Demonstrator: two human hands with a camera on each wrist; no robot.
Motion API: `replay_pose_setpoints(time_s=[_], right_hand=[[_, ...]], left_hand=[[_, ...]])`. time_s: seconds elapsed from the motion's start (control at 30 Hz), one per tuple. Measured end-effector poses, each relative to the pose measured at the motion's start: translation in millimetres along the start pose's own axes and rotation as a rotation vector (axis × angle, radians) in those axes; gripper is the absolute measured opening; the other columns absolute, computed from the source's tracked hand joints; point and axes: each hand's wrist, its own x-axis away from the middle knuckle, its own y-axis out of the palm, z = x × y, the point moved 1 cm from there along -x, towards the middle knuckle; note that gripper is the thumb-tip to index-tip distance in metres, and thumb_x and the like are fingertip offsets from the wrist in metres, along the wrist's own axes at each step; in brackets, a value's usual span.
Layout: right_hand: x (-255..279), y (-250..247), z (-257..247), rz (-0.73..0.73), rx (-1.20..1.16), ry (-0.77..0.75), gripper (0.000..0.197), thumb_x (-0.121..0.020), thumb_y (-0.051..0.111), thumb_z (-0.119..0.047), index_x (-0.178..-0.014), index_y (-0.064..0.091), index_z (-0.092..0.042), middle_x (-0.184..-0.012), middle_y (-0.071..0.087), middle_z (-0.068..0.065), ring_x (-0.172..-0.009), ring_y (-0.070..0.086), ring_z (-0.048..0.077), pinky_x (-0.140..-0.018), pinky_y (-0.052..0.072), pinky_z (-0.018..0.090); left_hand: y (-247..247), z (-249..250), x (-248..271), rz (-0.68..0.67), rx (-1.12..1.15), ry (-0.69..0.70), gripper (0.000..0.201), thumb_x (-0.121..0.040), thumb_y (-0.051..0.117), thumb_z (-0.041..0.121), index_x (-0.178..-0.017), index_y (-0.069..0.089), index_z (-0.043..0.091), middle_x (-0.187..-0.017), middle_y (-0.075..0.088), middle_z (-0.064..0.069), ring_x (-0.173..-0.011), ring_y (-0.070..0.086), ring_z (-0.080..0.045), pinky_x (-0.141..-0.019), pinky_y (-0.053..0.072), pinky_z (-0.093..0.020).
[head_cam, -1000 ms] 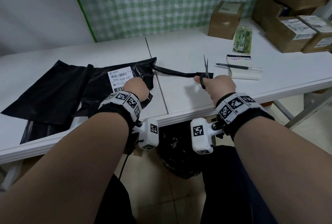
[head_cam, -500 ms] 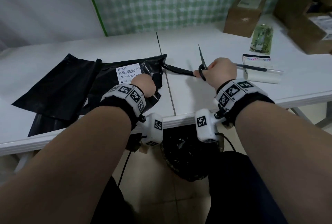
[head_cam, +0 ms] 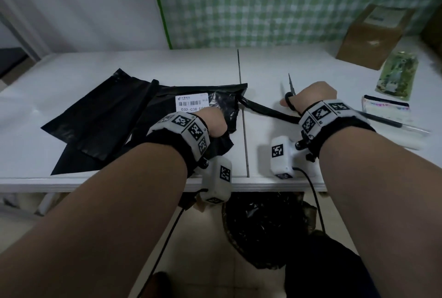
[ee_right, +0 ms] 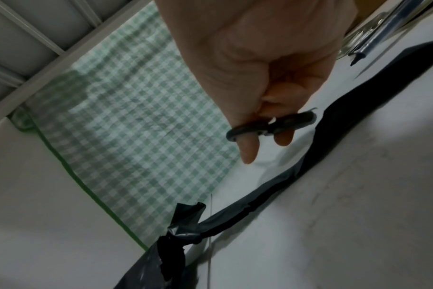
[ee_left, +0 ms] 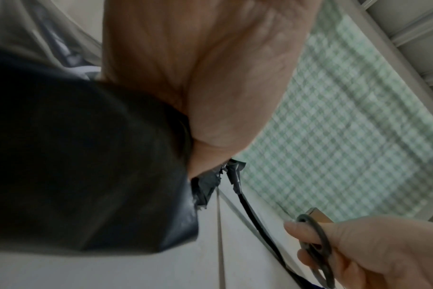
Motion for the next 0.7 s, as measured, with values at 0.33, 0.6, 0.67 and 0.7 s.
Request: replay_pose_setpoints(time_s=[0.33, 0.6, 0.67, 0.7], right_hand=[[10, -2, -1, -0.023, 0.134, -0.036, 0.033, -0.086, 0.059, -0.025, -0.061, 0.045, -0.008, -0.062, 0.047, 0.005, -0.053, 0.043, 0.016, -0.045, 0.028, 0.024], [83, 22, -16, -0.423, -0.659, -0.134, 0.009, -0.089, 0.06, -0.01, -0.082, 0.058, -0.006, -0.07, 0.056, 0.008, -0.06, 0.057, 0.019, -0.076, 0.056, 0.034], [100, 32, -21, -0.431, -0.638, -0.15, 0.016, -0.09, 0.06, -0.022, -0.081, 0.059, -0.009, -0.074, 0.059, 0.008, -0.066, 0.061, 0.022, -0.078, 0.057, 0.039], [108, 37, -23, -0.429, -0.636, -0.154, 0.018, -0.089, 0.061, -0.027, -0.08, 0.059, -0.012, -0.076, 0.061, 0.007, -0.07, 0.062, 0.024, -0.08, 0.058, 0.043]], left_hand=[[4, -5, 6, 0.119, 0.097, 0.035, 0.034, -0.093, 0.042, 0.008, -0.122, 0.058, 0.001, -0.128, 0.057, -0.014, -0.1, 0.051, -0.021, -0.083, 0.04, -0.027], [23, -24, 31, 0.386, 0.719, 0.081, 0.013, -0.086, 0.058, 0.007, -0.092, 0.062, 0.018, -0.085, 0.06, -0.002, -0.068, 0.054, -0.012, -0.059, 0.043, -0.011], [27, -30, 42, 0.396, 0.834, 0.107, 0.012, -0.085, 0.06, 0.007, -0.09, 0.06, 0.018, -0.07, 0.054, 0.003, -0.058, 0.048, -0.007, -0.045, 0.038, -0.006], [30, -33, 48, 0.392, 0.87, 0.125, 0.011, -0.085, 0.061, 0.007, -0.089, 0.061, 0.017, -0.066, 0.053, 0.005, -0.056, 0.047, -0.006, -0.046, 0.04, -0.008]])
